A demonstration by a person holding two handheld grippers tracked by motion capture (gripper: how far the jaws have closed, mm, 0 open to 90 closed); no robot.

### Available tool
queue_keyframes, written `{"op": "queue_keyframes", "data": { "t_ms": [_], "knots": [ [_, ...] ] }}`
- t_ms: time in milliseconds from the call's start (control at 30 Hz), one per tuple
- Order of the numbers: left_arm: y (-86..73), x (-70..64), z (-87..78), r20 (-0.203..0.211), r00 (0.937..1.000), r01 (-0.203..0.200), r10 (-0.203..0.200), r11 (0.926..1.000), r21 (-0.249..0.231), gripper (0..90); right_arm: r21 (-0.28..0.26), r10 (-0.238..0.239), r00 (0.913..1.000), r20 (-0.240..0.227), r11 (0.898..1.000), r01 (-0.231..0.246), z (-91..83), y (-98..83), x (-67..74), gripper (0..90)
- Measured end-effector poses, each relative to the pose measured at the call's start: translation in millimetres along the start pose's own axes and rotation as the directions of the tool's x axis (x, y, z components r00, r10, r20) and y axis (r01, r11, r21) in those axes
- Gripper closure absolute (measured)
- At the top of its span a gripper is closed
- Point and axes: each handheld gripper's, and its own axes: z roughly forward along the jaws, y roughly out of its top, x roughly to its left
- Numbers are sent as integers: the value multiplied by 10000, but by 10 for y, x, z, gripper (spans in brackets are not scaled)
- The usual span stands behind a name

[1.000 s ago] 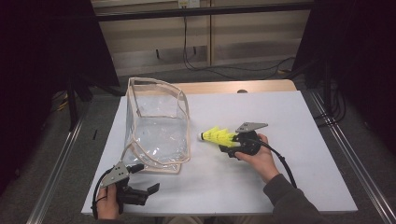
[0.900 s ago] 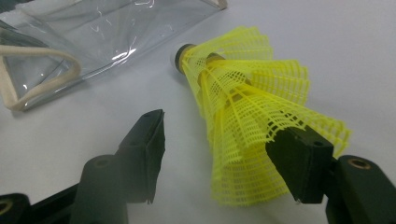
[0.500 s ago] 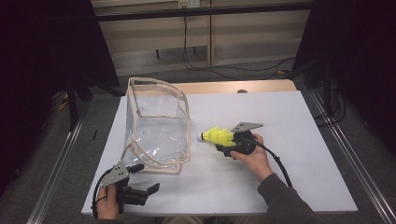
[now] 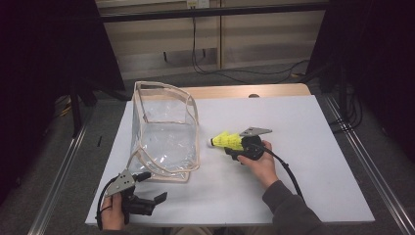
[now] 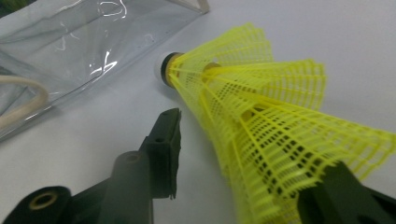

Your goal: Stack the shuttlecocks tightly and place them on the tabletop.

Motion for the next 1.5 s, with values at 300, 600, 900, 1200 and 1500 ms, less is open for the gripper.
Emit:
{"op": "queue_keyframes", "data": {
  "t_ms": [300,600,900,1200,1500],
  "knots": [
    [-5,3,8,47,10000,48,-47,10000,-35,38,-408,269,9995,153,9988,-263,-8,22,-37,825],
    [-1,-8,8,-65,10000,51,-51,10000,9,39,-448,-121,9999,53,9989,123,-58,43,-40,833],
    [-2,-8,11,-60,10000,34,-34,10000,-13,39,-517,-215,9997,91,9984,220,-36,50,48,655],
    [-5,-8,10,-61,10000,56,-56,10000,-6,38,-317,-716,9973,157,9969,720,41,80,98,646],
    [-11,-3,10,48,9999,105,-105,9999,-29,38,-227,-1068,9939,275,9940,1074,166,198,175,664]
  ]
}}
